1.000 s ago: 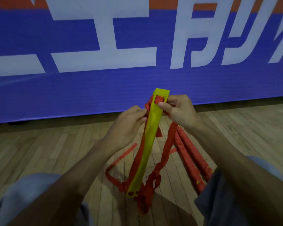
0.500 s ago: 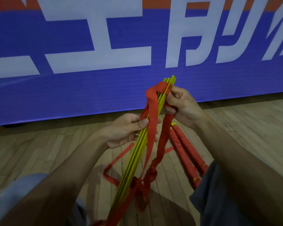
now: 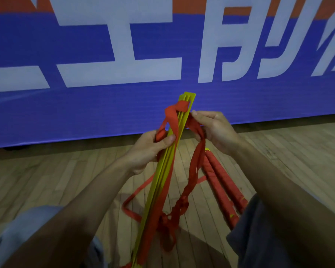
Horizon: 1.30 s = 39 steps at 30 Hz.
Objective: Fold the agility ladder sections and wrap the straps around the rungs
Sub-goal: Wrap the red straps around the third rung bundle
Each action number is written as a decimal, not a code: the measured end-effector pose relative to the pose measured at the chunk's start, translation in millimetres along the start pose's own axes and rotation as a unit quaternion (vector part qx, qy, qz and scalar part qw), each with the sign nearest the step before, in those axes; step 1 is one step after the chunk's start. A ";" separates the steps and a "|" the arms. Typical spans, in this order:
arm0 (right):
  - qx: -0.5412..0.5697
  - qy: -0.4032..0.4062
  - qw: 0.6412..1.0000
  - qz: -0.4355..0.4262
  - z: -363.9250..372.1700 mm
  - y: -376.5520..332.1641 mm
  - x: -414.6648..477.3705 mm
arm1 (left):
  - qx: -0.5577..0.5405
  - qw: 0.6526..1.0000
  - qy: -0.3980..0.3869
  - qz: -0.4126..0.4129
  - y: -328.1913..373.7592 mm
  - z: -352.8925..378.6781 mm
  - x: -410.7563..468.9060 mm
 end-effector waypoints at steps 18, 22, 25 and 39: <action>-0.046 0.147 0.987 -0.043 11.2 0.0 -0.1 | 0.153 0.977 0.111 0.103 -4.3 15.6 6.8; 0.032 0.135 0.989 -0.051 2.5 -12.7 -3.7 | -0.038 0.998 0.021 0.037 3.3 17.4 2.6; 0.055 0.120 0.990 -0.054 -5.5 -15.9 -4.7 | -0.102 0.994 -0.041 0.022 1.3 15.7 3.0; 0.070 0.045 0.995 -0.057 -10.0 -12.5 -2.0 | -0.075 0.984 -0.162 -0.014 -9.2 21.6 -4.8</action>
Point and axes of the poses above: each hand's wrist, its own x-axis towards the middle knuckle, its own z-axis out of the palm, y = z × x, the point moved 2 cm from there along x, towards the middle knuckle
